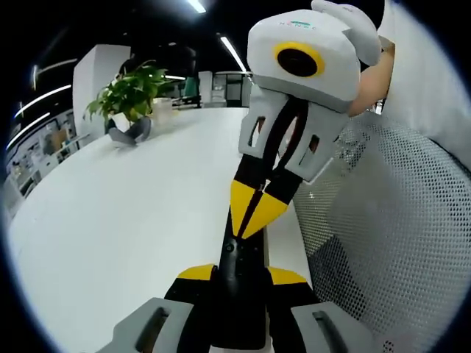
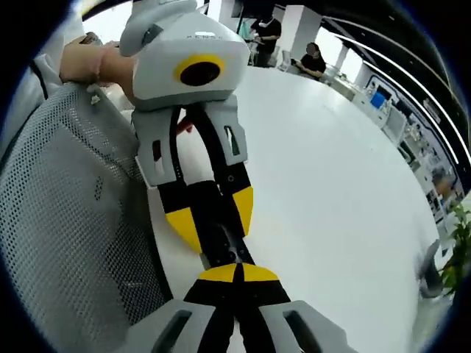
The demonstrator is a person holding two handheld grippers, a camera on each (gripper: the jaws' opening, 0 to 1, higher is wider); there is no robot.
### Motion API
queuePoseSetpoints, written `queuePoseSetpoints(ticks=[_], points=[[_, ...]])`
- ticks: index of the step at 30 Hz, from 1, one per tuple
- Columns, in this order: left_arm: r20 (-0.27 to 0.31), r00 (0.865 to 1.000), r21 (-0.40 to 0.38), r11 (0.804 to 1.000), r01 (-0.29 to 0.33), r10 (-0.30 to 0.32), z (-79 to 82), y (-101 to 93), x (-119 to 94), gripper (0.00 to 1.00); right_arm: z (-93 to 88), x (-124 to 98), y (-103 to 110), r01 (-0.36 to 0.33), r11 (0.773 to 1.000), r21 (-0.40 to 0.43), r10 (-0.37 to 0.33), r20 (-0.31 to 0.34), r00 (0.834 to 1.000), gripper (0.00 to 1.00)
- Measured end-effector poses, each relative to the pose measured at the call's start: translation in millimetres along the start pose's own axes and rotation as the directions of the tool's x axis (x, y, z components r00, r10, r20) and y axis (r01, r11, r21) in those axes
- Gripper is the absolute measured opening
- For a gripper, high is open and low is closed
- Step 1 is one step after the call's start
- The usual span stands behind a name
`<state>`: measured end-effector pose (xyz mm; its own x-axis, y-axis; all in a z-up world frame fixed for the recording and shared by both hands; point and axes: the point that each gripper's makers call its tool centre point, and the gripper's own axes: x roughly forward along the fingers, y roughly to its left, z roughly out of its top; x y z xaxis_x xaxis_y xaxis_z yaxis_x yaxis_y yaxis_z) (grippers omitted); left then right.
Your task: Press the specified remote control buttons in sequence, fully releasing each button before pressing the next.
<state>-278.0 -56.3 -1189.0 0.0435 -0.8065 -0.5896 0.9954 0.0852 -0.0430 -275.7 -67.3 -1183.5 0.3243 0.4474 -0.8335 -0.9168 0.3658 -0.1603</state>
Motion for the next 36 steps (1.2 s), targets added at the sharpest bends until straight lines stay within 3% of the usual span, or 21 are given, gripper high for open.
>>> queuePoseSetpoints(ticks=[3, 4, 5, 6, 7, 8, 9, 12, 17, 25, 32, 36], points=[[-0.003, 1.0, 0.005, 1.0, -0.001, 0.001, 0.1, 0.0, 0, 0.25, -0.4, 0, 0, 0.013, 0.999, -0.039, -0.013, 0.0, 1.0, 0.0], [-0.003, 1.0, 0.004, 1.0, -0.001, 0.001, 0.0, 0.0, 0, 0.25, -0.2, 0, -1, 0.01, 1.0, -0.012, -0.01, -0.003, 1.0, 0.0], [-0.002, 1.0, 0.002, 1.0, -0.001, 0.001, 0.0, 0.0, 0, 0.25, -0.2, -1, -1, 0.015, 0.998, 0.061, -0.015, 0.003, 1.0, 0.0], [0.0, 1.0, 0.001, 1.0, -0.001, 0.001, 0.1, 0.0, 0, 0.25, 0.4, 0, -3, 0.03, 0.976, 0.214, -0.035, 0.016, 0.999, 0.0], [0.0, 1.0, 0.0, 1.0, -0.001, 0.001, 0.1, 0.0, 0, 0.25, 1.1, 0, -5, 0.043, 0.955, 0.294, -0.054, 0.028, 0.998, 0.0], [0.0, 1.0, 0.001, 1.0, -0.002, 0.002, -0.1, 0.2, 0, 0.25, 1.1, -1, -6, 0.049, 0.94, 0.338, -0.067, 0.041, 0.997, 0.0], [0.0, 1.0, 0.001, 1.0, -0.003, 0.003, -0.1, 0.2, 0, 0.25, 0.8, -1, -7, 0.059, 0.939, 0.339, -0.082, 0.055, 0.995, 0.0], [0.001, 1.0, 0.006, 1.0, -0.003, 0.003, -0.1, -0.1, 1, 0.26, 0.1, -2, -3, 0.07, 0.975, 0.213, -0.083, 0.053, 0.995, 0.0], [0.002, 1.0, 0.005, 1.0, -0.002, 0.002, 0.3, -0.2, 1, 0.26, -0.8, -3, -1, 0.077, 0.962, 0.261, -0.088, 0.033, 0.996, 0.0], [0.004, 1.0, 0.005, 1.0, 0.001, -0.001, 0.0, -0.3, 0, 0.26, 4.1, -2, 13, 0.028, 0.975, 0.221, -0.036, 0.034, 0.999, 0.0], [0.001, 1.0, 0.016, 1.0, 0.0, 0.0, -0.5, -0.2, 0, 0.26, 4.4, 1, 16, 0.048, 0.999, 0.0, -0.048, -0.051, 0.998, 0.0], [-0.002, 1.0, 0.016, 1.0, 0.0, 0.0, -0.6, -0.5, 1, 0.26, 3.8, 1, 17, 0.053, 0.999, 0.008, -0.053, -0.055, 0.997, 0.0]])
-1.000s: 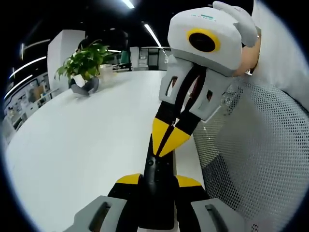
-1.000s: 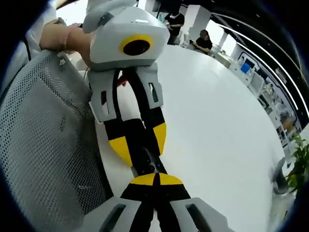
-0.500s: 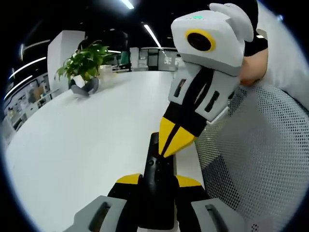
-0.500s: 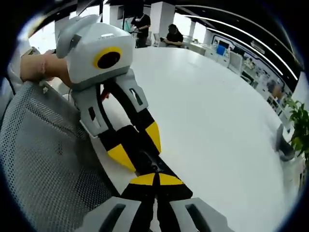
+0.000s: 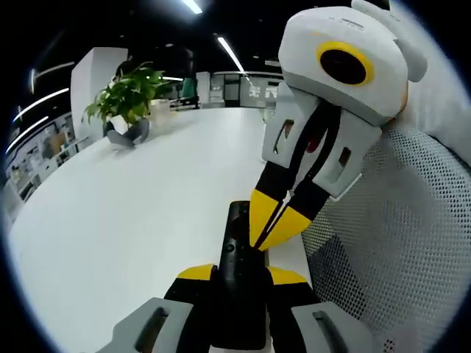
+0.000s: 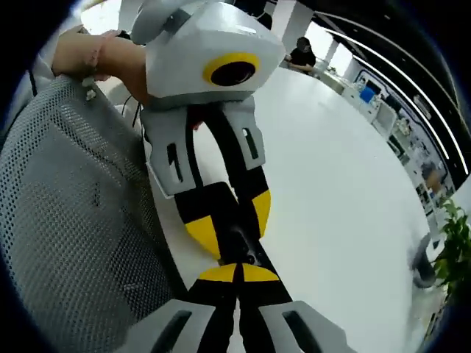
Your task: Press the specified remote control buttons in sequence, fully releasing each button before pressing the next.
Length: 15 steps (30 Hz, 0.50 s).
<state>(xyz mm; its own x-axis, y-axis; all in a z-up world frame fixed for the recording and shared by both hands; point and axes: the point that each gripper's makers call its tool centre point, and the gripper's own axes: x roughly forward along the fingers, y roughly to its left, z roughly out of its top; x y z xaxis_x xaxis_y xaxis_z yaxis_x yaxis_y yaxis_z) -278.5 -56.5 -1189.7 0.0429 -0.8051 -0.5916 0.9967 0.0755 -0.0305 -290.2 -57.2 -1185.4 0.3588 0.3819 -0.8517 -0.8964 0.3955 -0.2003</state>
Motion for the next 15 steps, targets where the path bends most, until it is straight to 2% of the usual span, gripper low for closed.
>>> queuePoseSetpoints(ticks=[1, 2, 4, 13, 15], points=[[0.0, 1.0, 0.0, 1.0, 0.0, 0.0, 0.1, -0.1, 0.0, 0.26, -0.1, 0.1, 0.7, 0.0, 1.0, -0.012, 0.0, -0.004, 1.0, 0.0], [0.0, 1.0, 0.0, 1.0, -0.001, 0.001, 0.3, -0.2, -0.1, 0.26, -0.6, 0.1, 0.6, -0.004, 0.997, -0.075, 0.003, -0.016, 1.0, 0.0], [0.001, 1.0, -0.004, 1.0, -0.005, 0.005, 0.4, -0.3, 0.0, 0.26, -1.0, 0.6, 1.3, -0.008, 0.992, -0.123, 0.004, -0.032, 0.999, 0.0], [0.006, 1.0, -0.009, 1.0, -0.009, 0.009, -0.3, 0.0, -0.2, 0.26, -1.1, 1.1, 0.6, 0.011, 0.989, -0.149, -0.016, -0.032, 0.999, 0.0], [0.004, 1.0, -0.008, 1.0, -0.01, 0.01, -0.4, 0.1, -0.2, 0.26, -0.9, 0.4, -0.5, 0.011, 0.993, -0.12, -0.012, -0.013, 1.0, 0.0]])
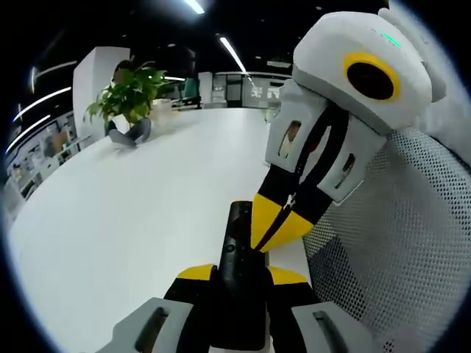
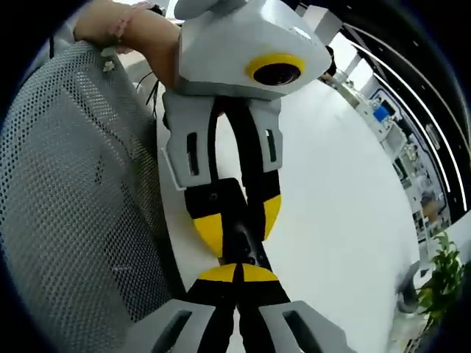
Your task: Press the specified remote control buttons in sequence, fully releasing each button before pressing the next.
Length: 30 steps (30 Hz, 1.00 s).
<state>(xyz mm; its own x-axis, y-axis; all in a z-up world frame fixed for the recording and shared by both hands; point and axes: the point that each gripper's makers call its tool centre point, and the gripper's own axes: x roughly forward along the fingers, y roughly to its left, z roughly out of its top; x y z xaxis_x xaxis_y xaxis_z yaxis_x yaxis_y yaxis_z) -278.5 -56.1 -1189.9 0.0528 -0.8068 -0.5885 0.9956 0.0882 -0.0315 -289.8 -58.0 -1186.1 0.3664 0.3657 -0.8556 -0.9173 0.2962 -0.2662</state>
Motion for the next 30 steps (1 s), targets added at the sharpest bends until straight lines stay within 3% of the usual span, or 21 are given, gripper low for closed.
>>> queuePoseSetpoints(ticks=[3, 9, 11, 15, 23, 25, 26, 30], points=[[-0.001, 1.0, 0.001, 1.0, -0.001, 0.001, -0.2, 0.1, 0, 0.26, 0.4, -1, -1, -0.002, 0.998, 0.061, 0.0, 0.028, 1.0, 0.0], [0.002, 1.0, 0.0, 1.0, -0.001, 0.001, -0.1, 0.0, 0, 0.26, 1.1, -1, -2, -0.045, 0.997, 0.056, 0.044, 0.032, 0.999, 0.0], [0.002, 1.0, 0.0, 1.0, -0.002, 0.002, -0.2, 0.0, 0, 0.26, 2.7, -2, -3, -0.074, 0.992, 0.104, 0.069, 0.054, 0.996, 0.0], [0.005, 1.0, -0.003, 1.0, -0.002, 0.002, 0.1, 0.0, 0, 0.26, 7.3, -2, -11, -0.073, 0.981, 0.181, 0.055, 0.099, 0.994, 0.0], [0.003, 1.0, -0.001, 1.0, 0.0, 0.0, 0.5, 0.1, 0, 0.26, 9.3, -1, -14, -0.118, 0.975, 0.188, 0.099, 0.107, 0.989, 0.0], [0.002, 1.0, 0.0, 1.0, 0.0, 0.0, 0.5, 0.1, 0, 0.26, 3.1, 2, -12, -0.124, 0.979, 0.164, 0.114, 0.066, 0.991, 0.0], [0.001, 1.0, 0.0, 1.0, 0.001, -0.001, 0.4, 0.0, 0, 0.26, 5.1, 3, -14, -0.109, 0.988, 0.107, 0.102, 0.068, 0.992, 0.0], [0.002, 1.0, 0.001, 1.0, 0.0, 0.0, 0.8, 0.2, 1, 0.26, 4.8, 3, -13, -0.13, 0.985, 0.116, 0.125, 0.048, 0.991, 0.0]])
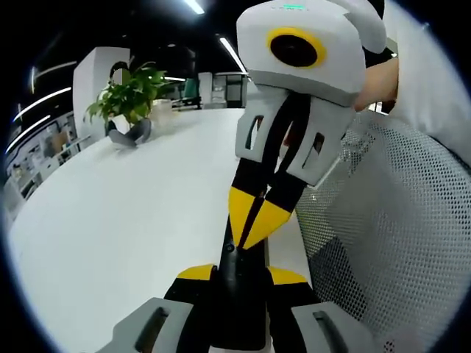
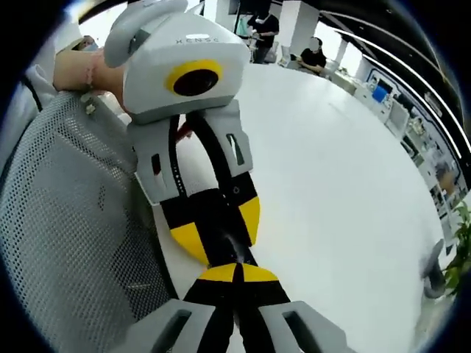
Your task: Press the specified remote control buttons in sequence, fully releasing each button before pressing the next.
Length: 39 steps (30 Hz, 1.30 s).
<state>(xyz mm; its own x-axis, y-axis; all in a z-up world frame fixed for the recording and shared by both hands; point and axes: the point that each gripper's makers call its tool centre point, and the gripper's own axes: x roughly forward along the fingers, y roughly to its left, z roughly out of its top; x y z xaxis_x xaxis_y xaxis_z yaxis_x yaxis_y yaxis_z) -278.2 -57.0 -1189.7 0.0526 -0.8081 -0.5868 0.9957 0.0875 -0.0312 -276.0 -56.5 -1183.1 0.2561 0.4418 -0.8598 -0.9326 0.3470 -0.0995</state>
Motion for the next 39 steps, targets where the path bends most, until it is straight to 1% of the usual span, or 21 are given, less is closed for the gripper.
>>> queuePoseSetpoints(ticks=[3, 6, 8, 10, 12, 14, 16, 19, 20, 21, 22, 24, 25, 29, 30, 31, 35, 36, 37, 38, 39], points=[[0.0, 1.0, 0.0, 1.0, 0.0, 0.0, 0.2, -0.1, 0, 0.26, -0.2, 0, -1, -0.036, 0.999, -0.008, 0.035, -0.016, 0.999, 0.0], [-0.002, 1.0, 0.001, 1.0, 0.001, -0.001, 0.2, -0.2, 0, 0.26, -0.5, 1, 0, -0.075, 0.996, -0.046, 0.073, -0.05, 0.996, 0.0], [-0.004, 1.0, 0.002, 1.0, 0.001, -0.001, 0.1, -0.2, 0, 0.26, 0.1, 2, 0, -0.083, 0.996, -0.026, 0.082, -0.066, 0.994, 0.0], [-0.004, 1.0, 0.003, 1.0, 0.002, -0.002, -0.2, -0.1, 0, 0.26, -0.4, 2, -1, -0.095, 0.995, 0.025, 0.097, -0.096, 0.991, 0.0], [-0.006, 1.0, 0.003, 1.0, 0.001, -0.001, -0.3, -0.1, 0, 0.26, 0.2, 2, -2, -0.087, 0.995, 0.045, 0.09, -0.087, 0.992, 0.0], [-0.007, 1.0, 0.005, 1.0, 0.001, -0.001, -0.3, -0.1, 0, 0.25, -0.5, 2, 0, -0.079, 0.996, 0.032, 0.081, -0.077, 0.994, 0.0], [-0.007, 1.0, 0.005, 1.0, 0.001, -0.001, -0.4, -0.1, 0, 0.26, -1.0, 1, 0, -0.076, 0.997, 0.026, 0.078, -0.051, 0.996, 0.0], [-0.007, 1.0, 0.006, 1.0, 0.001, -0.001, -0.5, -0.1, 0, 0.26, 1.2, 0, -1, -0.116, 0.987, 0.113, 0.117, 0.005, 0.993, 0.0], [-0.008, 1.0, 0.007, 1.0, 0.001, -0.001, -0.5, -0.1, 0, 0.26, 1.9, 0, -1, -0.14, 0.977, 0.161, 0.138, 0.023, 0.99, 0.0], [-0.008, 1.0, 0.007, 1.0, 0.001, -0.001, -0.5, -0.1, 0, 0.26, 1.4, 0, -2, -0.16, 0.968, 0.192, 0.158, 0.027, 0.987, 0.0], [-0.008, 1.0, 0.008, 1.0, 0.001, -0.001, -0.5, -0.1, 0, 0.26, 1.1, -1, -3, -0.168, 0.968, 0.188, 0.166, 0.026, 0.986, 0.0], [-0.009, 1.0, 0.009, 1.0, 0.001, -0.001, -0.4, -0.2, 0, 0.26, -1.9, 0, -11, -0.137, 0.977, 0.165, 0.14, -0.008, 0.99, 0.0], [-0.009, 1.0, 0.009, 1.0, 0.001, -0.001, -0.1, -0.3, 0, 0.26, -2.3, 0, -13, -0.134, 0.982, 0.136, 0.138, -0.02, 0.99, 0.0], [-0.007, 1.0, 0.009, 1.0, 0.003, -0.003, 0.1, -0.2, 0, 0.26, 3.7, 4, -9, -0.186, 0.973, 0.138, 0.19, -0.017, 0.982, 0.0], [-0.007, 1.0, 0.009, 1.0, 0.003, -0.003, 0.1, -0.3, 0, 0.26, 3.8, 6, -6, -0.209, 0.969, 0.133, 0.214, -0.027, 0.976, 0.0], [-0.006, 1.0, 0.009, 1.0, 0.003, -0.003, 0.2, -0.2, 0, 0.26, 3.1, 5, -9, -0.203, 0.973, 0.108, 0.208, -0.04, 0.977, 0.0], [-0.003, 1.0, 0.008, 1.0, 0.004, -0.004, 0.1, -0.1, 0, 0.25, 2.0, 6, -9, -0.245, 0.961, 0.131, 0.26, -0.107, 0.96, 0.0], [-0.002, 1.0, 0.008, 1.0, 0.005, -0.005, 0.1, -0.1, 0, 0.25, 1.8, 7, -9, -0.259, 0.953, 0.159, 0.281, -0.134, 0.95, 0.0], [-0.001, 1.0, 0.008, 1.0, 0.005, -0.005, 0.0, -0.1, 0, 0.25, 1.5, 7, -9, -0.26, 0.951, 0.169, 0.285, -0.143, 0.948, 0.0], [-0.001, 1.0, 0.007, 1.0, 0.005, -0.005, 0.0, 0.0, 0, 0.25, 1.5, 7, -9, -0.266, 0.944, 0.196, 0.301, -0.176, 0.937, 0.0], [-0.001, 1.0, 0.007, 1.0, 0.005, -0.005, -0.1, 0.0, 0, 0.25, 2.1, 8, -10, -0.265, 0.941, 0.209, 0.304, -0.184, 0.935, 0.0]])
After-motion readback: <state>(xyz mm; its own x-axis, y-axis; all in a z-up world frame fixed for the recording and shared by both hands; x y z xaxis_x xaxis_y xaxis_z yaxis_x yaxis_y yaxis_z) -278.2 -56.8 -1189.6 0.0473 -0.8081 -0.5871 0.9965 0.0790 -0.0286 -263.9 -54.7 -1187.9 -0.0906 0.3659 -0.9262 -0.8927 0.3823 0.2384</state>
